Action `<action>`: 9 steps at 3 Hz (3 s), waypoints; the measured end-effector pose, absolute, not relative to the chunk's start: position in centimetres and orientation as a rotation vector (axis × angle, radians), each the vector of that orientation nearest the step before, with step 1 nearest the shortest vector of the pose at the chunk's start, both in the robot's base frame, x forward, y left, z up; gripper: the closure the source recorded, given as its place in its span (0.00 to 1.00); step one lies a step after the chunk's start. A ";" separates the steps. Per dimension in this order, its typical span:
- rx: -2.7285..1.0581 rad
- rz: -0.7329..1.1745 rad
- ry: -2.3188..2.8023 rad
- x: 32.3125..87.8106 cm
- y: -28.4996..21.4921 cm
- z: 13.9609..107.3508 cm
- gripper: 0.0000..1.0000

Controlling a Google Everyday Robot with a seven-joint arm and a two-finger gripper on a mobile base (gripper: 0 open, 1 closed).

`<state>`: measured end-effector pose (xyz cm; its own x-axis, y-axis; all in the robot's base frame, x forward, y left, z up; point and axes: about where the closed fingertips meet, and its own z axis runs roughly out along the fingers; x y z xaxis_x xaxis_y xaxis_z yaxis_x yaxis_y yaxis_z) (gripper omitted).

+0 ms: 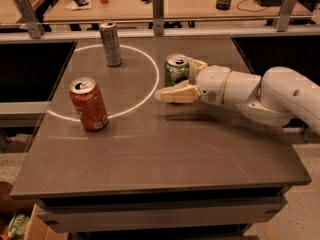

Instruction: Knock green can over

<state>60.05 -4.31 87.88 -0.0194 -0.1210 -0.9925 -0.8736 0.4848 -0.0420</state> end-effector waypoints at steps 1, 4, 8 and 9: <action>-0.895 0.796 1.449 60.7 -4.3 88.4 0.41; -1.041 0.637 1.357 61.6 -6.9 93.5 1.00; -1.979 0.227 0.962 56.5 -8.7 96.6 1.00; -2.221 0.095 0.940 56.1 -9.7 94.3 1.00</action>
Offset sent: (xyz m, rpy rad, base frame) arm 0.0143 -0.0160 0.0105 0.0824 -0.0357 0.0194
